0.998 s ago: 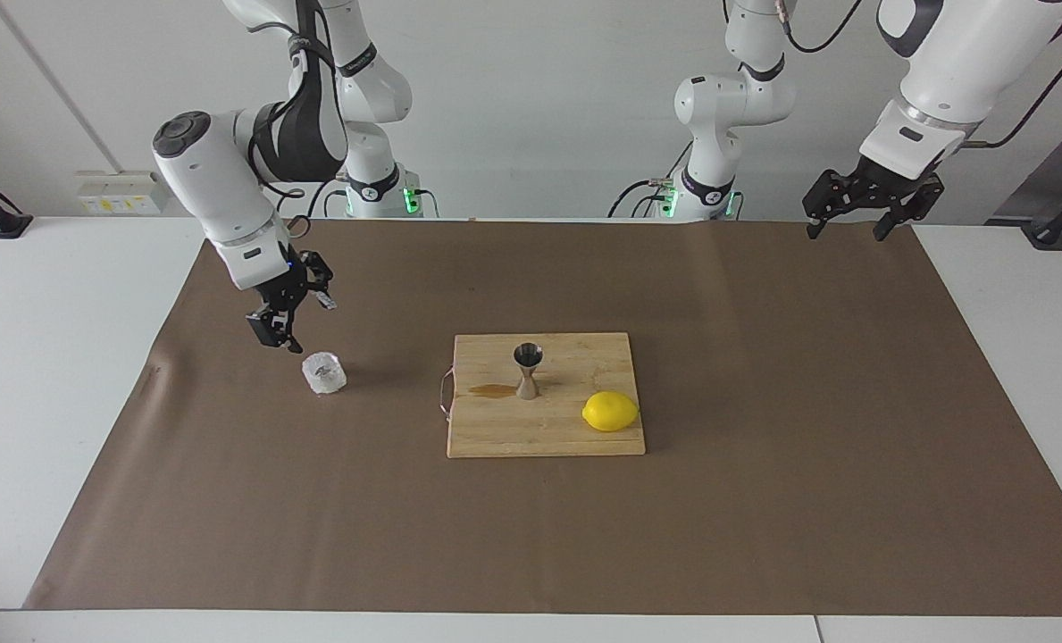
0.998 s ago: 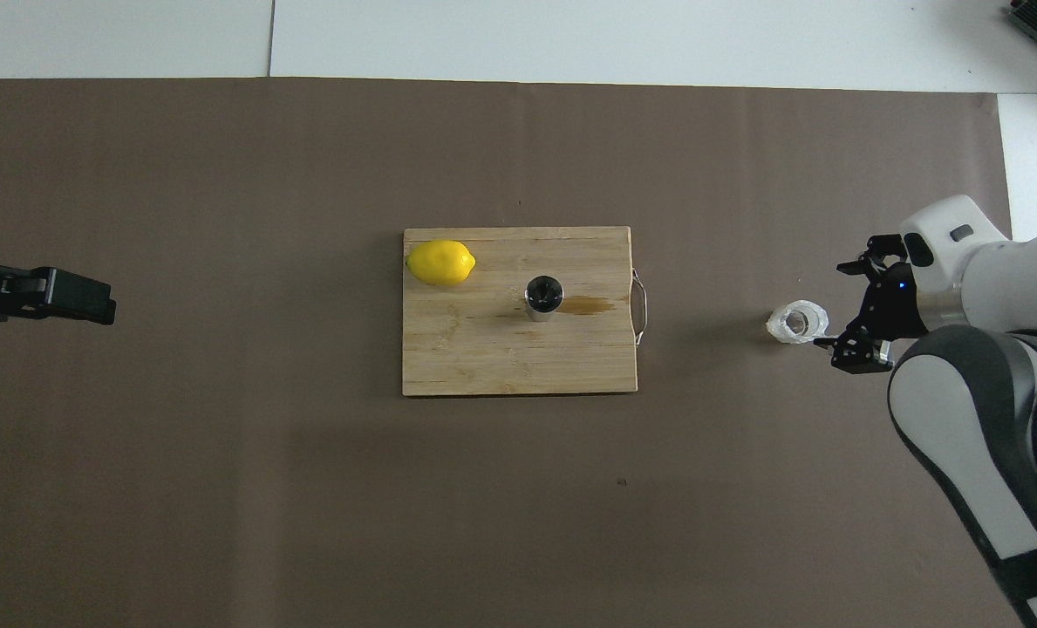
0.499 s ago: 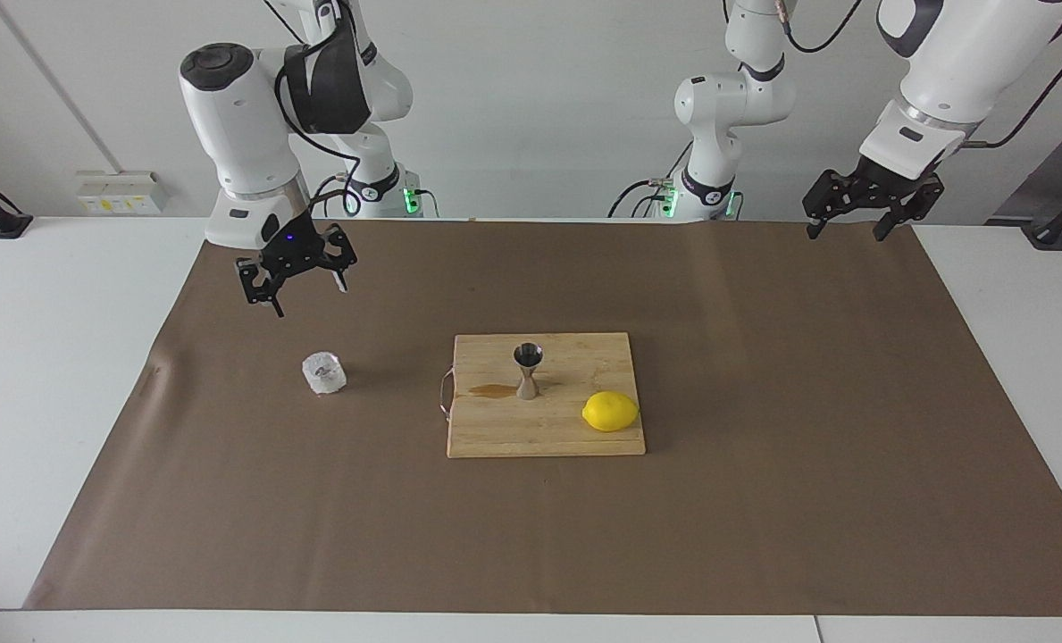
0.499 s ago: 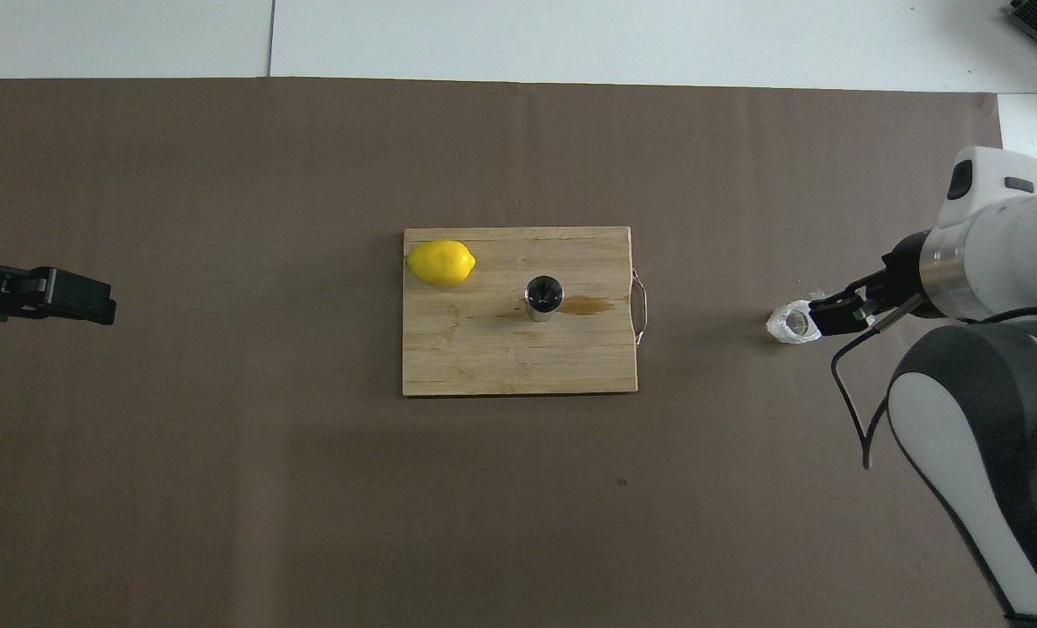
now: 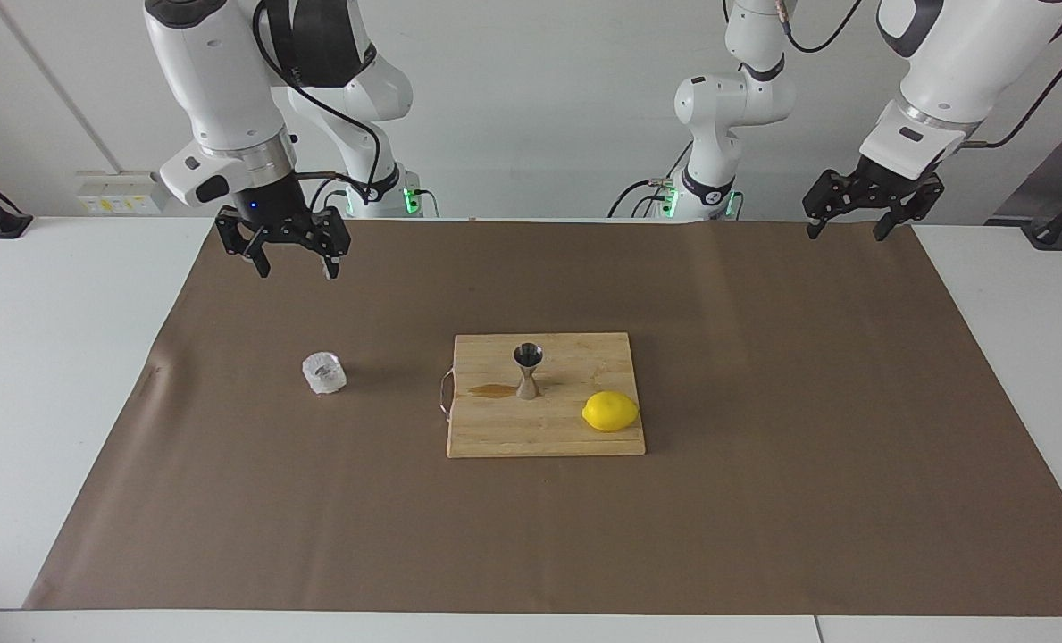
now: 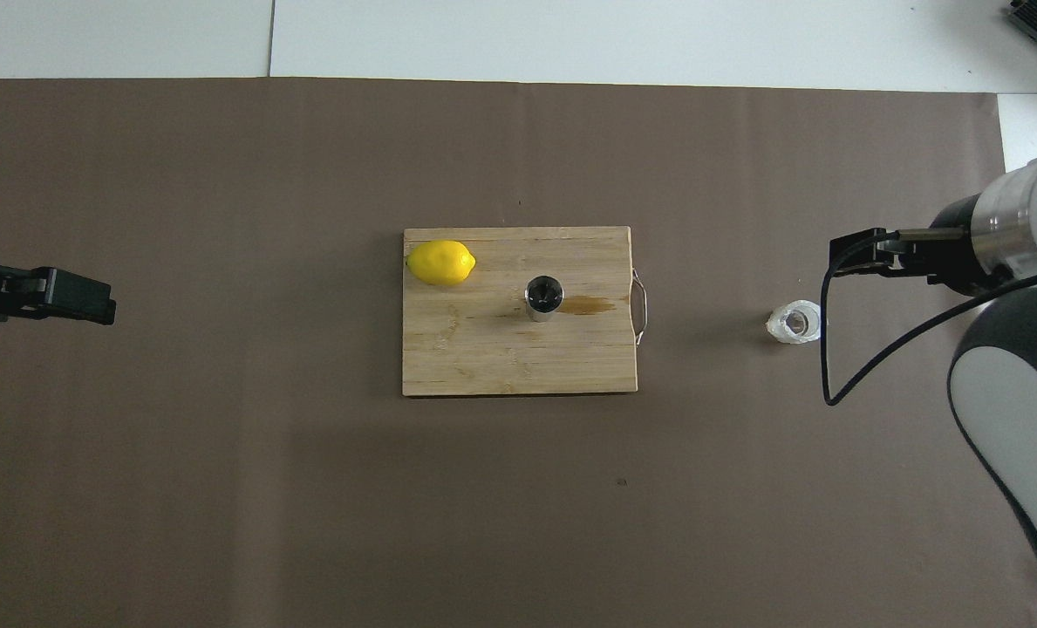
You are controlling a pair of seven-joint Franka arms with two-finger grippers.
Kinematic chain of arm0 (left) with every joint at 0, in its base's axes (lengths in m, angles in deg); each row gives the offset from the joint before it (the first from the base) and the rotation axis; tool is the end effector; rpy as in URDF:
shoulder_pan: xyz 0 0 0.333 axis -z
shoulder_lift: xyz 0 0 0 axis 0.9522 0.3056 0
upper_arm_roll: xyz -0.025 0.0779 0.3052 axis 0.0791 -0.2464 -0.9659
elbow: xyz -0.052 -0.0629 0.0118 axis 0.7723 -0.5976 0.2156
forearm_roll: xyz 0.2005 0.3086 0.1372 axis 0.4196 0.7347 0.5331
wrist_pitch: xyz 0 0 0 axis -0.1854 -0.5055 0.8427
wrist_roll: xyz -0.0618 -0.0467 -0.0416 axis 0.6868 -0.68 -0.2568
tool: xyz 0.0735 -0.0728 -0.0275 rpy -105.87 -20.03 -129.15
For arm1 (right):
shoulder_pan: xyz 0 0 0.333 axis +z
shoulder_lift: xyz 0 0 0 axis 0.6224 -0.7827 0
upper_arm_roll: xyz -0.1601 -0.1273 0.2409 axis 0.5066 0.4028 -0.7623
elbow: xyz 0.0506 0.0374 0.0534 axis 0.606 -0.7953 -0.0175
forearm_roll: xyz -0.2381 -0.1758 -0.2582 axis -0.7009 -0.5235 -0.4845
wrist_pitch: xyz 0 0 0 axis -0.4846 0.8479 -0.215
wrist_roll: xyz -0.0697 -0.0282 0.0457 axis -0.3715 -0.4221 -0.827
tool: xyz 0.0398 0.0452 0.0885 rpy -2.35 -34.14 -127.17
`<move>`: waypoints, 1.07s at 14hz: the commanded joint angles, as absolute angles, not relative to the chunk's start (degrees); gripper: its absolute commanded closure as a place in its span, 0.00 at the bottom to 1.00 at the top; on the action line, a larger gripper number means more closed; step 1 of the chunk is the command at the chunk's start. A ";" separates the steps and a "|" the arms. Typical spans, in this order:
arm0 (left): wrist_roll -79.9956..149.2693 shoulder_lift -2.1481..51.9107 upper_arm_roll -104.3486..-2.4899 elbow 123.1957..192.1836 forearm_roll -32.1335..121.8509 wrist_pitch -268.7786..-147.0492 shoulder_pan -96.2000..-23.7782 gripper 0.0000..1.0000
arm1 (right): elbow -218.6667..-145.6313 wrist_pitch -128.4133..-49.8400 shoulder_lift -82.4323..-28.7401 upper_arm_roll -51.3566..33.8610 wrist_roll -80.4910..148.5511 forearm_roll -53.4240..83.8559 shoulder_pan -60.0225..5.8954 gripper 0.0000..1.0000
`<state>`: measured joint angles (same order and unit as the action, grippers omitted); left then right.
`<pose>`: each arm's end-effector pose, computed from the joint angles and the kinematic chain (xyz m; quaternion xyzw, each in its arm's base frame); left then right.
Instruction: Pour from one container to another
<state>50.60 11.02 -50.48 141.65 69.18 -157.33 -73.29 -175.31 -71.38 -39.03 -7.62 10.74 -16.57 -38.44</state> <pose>0.5261 -0.0488 0.6325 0.9988 -0.0473 -0.0132 0.0039 0.5578 0.0585 0.5967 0.9962 -0.0778 0.0377 0.0047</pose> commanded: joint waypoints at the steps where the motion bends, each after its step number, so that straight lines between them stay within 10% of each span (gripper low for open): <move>1: 50.34 9.28 -50.21 143.41 68.41 -157.16 -74.05 0.00 | -173.06 -67.87 -39.55 -7.79 5.03 -17.57 -37.43 0.00; 15: 50.34 9.28 -50.21 143.33 68.41 -157.16 -74.05 0.00 | -174.37 -65.22 -37.52 -7.70 5.03 -16.34 -38.92 0.00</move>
